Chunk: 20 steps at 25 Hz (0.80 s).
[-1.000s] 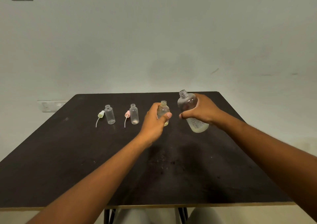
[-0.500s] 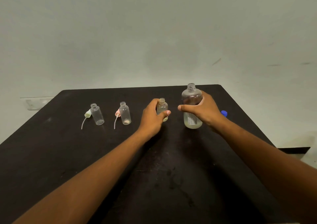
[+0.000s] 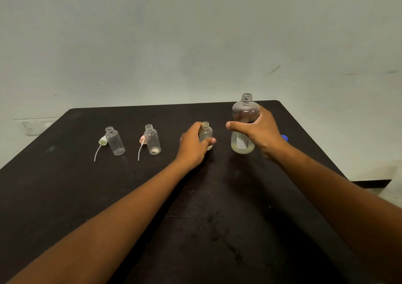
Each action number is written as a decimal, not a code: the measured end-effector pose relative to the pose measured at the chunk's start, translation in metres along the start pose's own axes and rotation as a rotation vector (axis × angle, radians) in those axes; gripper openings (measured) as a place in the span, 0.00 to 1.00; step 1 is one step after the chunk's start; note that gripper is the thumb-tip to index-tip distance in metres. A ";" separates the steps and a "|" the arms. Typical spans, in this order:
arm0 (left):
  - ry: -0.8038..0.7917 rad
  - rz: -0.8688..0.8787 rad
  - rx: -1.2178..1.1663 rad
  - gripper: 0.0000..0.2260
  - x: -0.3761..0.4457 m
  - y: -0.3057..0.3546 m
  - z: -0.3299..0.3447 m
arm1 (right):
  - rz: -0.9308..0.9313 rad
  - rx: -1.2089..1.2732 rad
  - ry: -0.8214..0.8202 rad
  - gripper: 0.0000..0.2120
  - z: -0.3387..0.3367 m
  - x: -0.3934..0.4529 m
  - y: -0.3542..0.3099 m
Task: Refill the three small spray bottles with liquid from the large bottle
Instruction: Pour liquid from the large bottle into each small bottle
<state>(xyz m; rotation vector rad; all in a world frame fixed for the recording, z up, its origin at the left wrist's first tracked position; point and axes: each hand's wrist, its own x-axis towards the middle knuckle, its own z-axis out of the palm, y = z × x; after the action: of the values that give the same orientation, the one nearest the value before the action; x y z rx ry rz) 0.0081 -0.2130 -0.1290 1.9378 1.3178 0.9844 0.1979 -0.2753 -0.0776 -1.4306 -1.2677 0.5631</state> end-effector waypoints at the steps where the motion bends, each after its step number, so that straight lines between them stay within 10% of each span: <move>1: -0.002 -0.004 0.011 0.17 0.001 -0.002 0.002 | -0.005 0.003 0.002 0.28 0.000 -0.001 -0.001; 11: 0.029 -0.046 -0.084 0.38 -0.018 0.007 -0.012 | -0.034 -0.042 -0.002 0.27 -0.003 -0.017 -0.021; 20: 0.142 0.002 -0.142 0.33 -0.082 0.010 -0.070 | -0.078 -0.004 -0.057 0.28 0.021 -0.052 -0.068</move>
<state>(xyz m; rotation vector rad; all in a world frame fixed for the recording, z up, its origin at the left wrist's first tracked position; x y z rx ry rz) -0.0647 -0.2889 -0.1030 1.7908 1.2857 1.2027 0.1369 -0.3246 -0.0369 -1.3702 -1.3645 0.5523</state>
